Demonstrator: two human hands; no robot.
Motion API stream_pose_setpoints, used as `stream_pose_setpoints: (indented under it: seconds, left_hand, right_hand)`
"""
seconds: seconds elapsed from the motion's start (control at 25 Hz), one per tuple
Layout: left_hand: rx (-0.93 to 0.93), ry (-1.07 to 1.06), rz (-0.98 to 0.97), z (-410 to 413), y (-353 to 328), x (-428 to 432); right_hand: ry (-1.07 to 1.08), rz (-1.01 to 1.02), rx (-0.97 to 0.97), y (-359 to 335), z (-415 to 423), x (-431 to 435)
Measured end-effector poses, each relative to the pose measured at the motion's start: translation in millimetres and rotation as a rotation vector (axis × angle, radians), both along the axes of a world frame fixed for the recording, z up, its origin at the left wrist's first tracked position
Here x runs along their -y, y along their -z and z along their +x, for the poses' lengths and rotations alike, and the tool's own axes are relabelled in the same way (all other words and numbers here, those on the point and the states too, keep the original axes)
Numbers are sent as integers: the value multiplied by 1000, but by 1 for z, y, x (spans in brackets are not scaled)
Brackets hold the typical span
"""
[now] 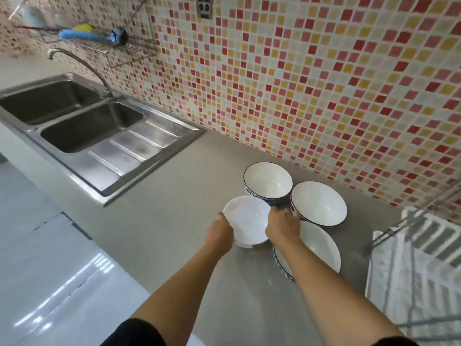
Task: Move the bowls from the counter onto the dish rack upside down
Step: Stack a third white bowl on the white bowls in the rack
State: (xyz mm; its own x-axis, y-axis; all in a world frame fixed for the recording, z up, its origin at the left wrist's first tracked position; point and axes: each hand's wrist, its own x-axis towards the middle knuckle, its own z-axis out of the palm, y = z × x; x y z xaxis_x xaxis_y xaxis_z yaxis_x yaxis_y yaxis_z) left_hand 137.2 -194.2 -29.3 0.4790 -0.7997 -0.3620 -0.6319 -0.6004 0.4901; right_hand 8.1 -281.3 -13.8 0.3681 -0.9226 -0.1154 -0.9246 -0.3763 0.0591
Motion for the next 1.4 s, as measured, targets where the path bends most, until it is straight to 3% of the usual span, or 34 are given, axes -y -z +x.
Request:
stream_pose_setpoints:
  seconds: [0.08,0.24,0.36,0.48,0.56,0.72,0.84,0.96,1.12,1.24,1.4]
  left_hand:
    - [-51,-17,-6,5,-2,-1]
    - [-330,-178,-172,21,-43,-5]
    - [-474,-264,-374,28,-95,-16]
    - [-561,-300,-553,25,-145,-25]
    - [-626,-273,-645,14,-181,-27]
    - [-757,-79,-770,-24,-257,-28]
    - [-595,81,-860,-53,-302,-28]
    - [-408,264,-1046,-85,-346,-27]
    - [-503,415,-1223,-138,-399,-24]
    - [-511,704,-1150,-198,-414,-24]
    - [-270,928,-970,-266,-411,-19]
  right_hand:
    - [-40,-42,-2,-6,0,-3]
    - [-84,-118,145,-47,6,-11]
    - [26,-103,504,-96,7,-19]
    - [136,105,850,-146,8,-31]
    - [145,219,1064,-185,4,-42]
    - [40,103,1378,-268,-31,-65]
    - [-79,-37,1462,-324,-76,-84]
    - [-201,-276,1332,-370,-131,-104]
    - [-188,-625,826,-408,-205,-127]
    - [-101,-796,411,-415,-262,-141]
    - [-64,-788,144,-413,-330,-143]
